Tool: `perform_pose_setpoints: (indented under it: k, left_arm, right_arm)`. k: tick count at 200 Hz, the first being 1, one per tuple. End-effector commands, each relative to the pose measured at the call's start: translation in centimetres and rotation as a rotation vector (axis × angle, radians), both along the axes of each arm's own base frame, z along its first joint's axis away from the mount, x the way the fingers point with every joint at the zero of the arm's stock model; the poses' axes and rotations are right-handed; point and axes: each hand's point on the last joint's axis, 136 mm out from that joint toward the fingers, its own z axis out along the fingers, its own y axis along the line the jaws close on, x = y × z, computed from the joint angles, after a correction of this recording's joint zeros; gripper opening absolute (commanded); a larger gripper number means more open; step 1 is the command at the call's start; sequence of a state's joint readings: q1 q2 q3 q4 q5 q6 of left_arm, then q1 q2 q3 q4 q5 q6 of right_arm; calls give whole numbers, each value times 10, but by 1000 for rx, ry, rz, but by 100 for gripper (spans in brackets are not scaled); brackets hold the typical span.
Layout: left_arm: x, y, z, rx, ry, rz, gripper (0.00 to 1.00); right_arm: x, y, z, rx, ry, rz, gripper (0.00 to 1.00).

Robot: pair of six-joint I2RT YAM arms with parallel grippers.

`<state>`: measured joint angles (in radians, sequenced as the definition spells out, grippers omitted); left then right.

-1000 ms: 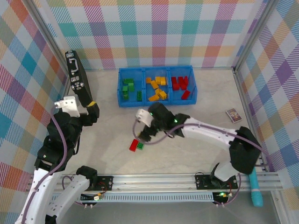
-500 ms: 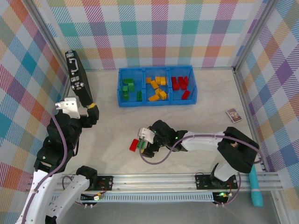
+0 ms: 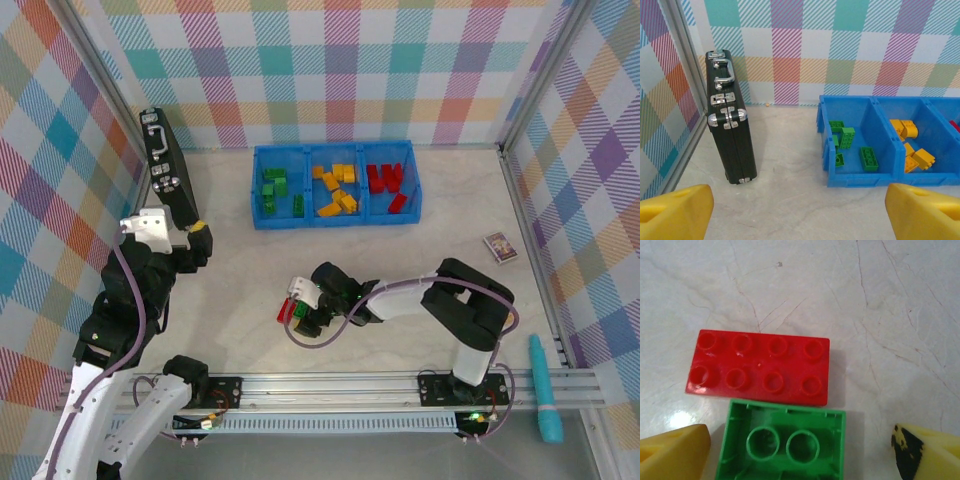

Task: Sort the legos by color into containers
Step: Pick up the lego from the bottom-center of the table.

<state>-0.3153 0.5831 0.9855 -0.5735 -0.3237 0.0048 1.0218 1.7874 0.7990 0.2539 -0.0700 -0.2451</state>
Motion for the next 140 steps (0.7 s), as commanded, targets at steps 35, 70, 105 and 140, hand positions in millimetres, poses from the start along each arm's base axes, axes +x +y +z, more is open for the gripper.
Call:
perform_pose_setpoints:
  k: [35, 70, 105, 140]
  left_arm:
    - [-1, 7, 10, 18, -40, 31, 89]
    - [-2, 8, 9, 20, -46, 33, 89]
    - [-6, 9, 11, 12, -66, 31, 90]
    - [-9, 14, 10, 20, -60, 54, 90]
  right_arm:
    - [9, 11, -4, -3, -24, -7, 62]
    - [36, 7, 32, 17, -177, -35, 50]
    - [104, 28, 115, 154, -384, -18, 49]
    - [183, 55, 145, 192, -576, 12, 50]
